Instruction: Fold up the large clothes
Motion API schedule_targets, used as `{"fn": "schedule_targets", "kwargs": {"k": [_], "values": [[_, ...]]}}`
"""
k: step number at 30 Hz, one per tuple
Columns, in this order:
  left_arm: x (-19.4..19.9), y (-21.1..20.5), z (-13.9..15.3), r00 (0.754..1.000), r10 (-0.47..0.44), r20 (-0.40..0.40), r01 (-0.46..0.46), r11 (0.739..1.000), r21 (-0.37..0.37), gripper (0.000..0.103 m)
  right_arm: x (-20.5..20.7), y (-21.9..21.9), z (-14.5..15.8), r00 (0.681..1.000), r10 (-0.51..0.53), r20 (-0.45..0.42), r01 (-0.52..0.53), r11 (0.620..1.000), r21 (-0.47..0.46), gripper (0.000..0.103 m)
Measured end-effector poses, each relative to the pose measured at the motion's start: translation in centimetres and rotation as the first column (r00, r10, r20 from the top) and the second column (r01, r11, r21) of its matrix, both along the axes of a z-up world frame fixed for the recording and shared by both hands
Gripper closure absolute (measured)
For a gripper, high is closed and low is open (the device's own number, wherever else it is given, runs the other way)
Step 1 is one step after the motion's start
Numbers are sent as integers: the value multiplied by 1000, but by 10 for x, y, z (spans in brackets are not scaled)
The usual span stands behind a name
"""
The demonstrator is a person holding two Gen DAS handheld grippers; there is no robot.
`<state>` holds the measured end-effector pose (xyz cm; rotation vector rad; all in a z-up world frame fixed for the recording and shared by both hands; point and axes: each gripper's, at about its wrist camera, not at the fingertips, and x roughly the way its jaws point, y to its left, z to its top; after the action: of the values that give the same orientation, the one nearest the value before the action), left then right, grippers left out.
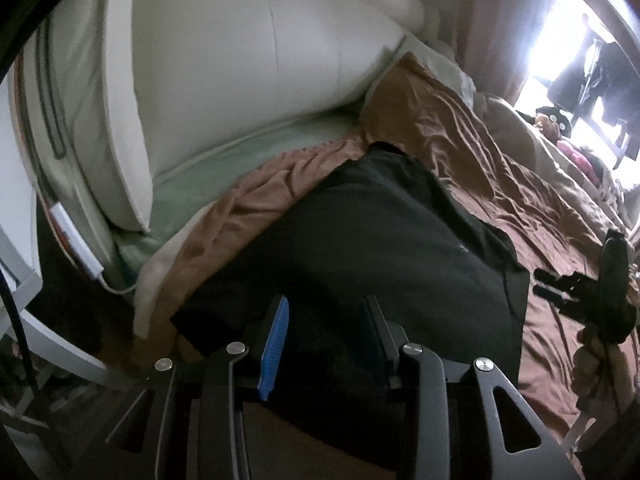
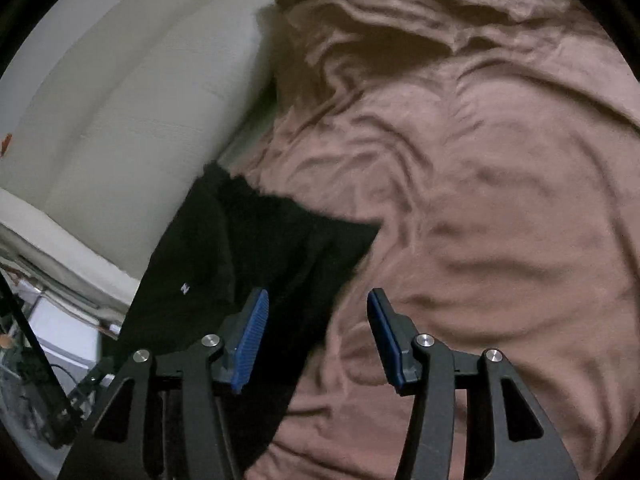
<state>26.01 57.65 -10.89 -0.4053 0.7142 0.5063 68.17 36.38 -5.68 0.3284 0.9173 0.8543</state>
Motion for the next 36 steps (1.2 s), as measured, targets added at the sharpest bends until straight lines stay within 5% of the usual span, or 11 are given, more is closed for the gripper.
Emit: {"fn": "schedule_targets", "kwargs": {"k": [8, 12, 16, 20, 31, 34, 36], "values": [[7, 5, -1, 999, 39, -23, -38, 999, 20, 64, -44, 26, 43, 968, 174, 182, -176, 984, -2, 54], [12, 5, -17, 996, 48, -69, -47, 999, 25, 63, -62, 55, 32, 937, 267, 226, -242, 961, -130, 54], [13, -4, -27, 994, 45, -95, -42, 998, 37, 53, -60, 66, 3, 938, 279, 204, -216, 933, -286, 54], [14, -15, -30, 990, 42, -132, -34, 998, 58, 49, -57, 50, -8, 950, 256, 178, -189, 928, -321, 54], [0, -59, -4, 995, 29, -91, -27, 999, 17, 48, -79, -18, 31, 943, 242, 229, -168, 939, -300, 54], [-3, -77, 5, 998, 20, -63, -19, 1000, 11, 35, -86, -42, 43, 946, 226, 232, -154, 944, -291, 54], [-7, -94, 13, 999, 21, -35, -20, 1000, 21, 21, -93, -60, 51, 946, 217, 240, -143, 946, -289, 34]]}}
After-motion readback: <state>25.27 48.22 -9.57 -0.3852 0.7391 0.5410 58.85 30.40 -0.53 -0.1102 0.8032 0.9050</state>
